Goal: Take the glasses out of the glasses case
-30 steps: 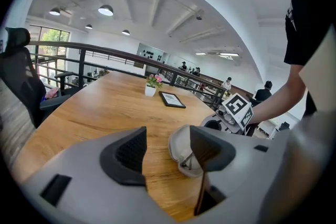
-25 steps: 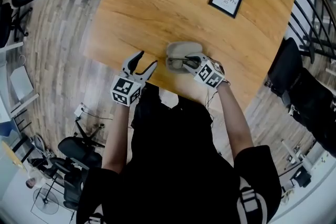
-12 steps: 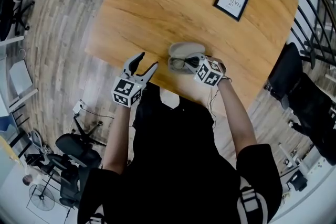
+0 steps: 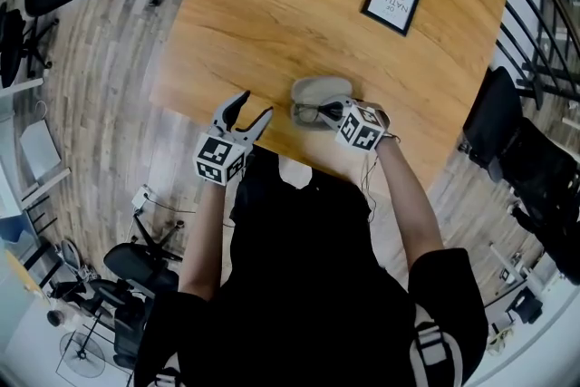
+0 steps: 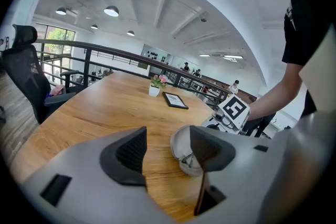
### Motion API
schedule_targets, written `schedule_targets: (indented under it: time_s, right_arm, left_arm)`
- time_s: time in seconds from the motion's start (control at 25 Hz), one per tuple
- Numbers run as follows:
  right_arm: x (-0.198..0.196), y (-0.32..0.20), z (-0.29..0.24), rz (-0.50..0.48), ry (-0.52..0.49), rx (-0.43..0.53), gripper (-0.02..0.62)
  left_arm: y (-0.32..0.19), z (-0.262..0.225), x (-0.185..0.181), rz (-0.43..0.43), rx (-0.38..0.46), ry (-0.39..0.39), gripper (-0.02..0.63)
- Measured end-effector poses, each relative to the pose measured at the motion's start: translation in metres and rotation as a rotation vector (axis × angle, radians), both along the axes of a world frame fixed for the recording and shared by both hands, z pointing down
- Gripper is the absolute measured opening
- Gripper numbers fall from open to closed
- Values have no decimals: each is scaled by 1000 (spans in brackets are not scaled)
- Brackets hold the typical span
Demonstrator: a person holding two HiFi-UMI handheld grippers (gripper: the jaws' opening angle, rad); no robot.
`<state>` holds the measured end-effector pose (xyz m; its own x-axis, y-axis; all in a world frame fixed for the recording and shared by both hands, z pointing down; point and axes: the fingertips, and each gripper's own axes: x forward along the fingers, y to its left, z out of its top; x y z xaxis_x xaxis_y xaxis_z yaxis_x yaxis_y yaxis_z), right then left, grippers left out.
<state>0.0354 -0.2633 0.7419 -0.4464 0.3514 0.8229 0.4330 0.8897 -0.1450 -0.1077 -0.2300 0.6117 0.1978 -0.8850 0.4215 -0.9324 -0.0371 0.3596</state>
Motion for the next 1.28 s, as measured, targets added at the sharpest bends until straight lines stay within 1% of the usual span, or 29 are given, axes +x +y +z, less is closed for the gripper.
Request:
schedule_targets:
  time_s: [0.28,0.6,0.84,1.28]
  right_arm:
    - [2,-3,-14,45,-24,13,25]
    - [0,-15,-30,115,-70,38,23]
    - [1,-20,-38,169,-100,56,24]
    - [4,-27,-60,309,-147,114,23]
  left_arm:
    - [-10,-5,8,64,12,-6,262]
    - [-19,-14,12,131,21,-44,262]
    - [-21,-23,18,173,28,-55,262]
    - [-17,-33,22,292,61,-76,262]
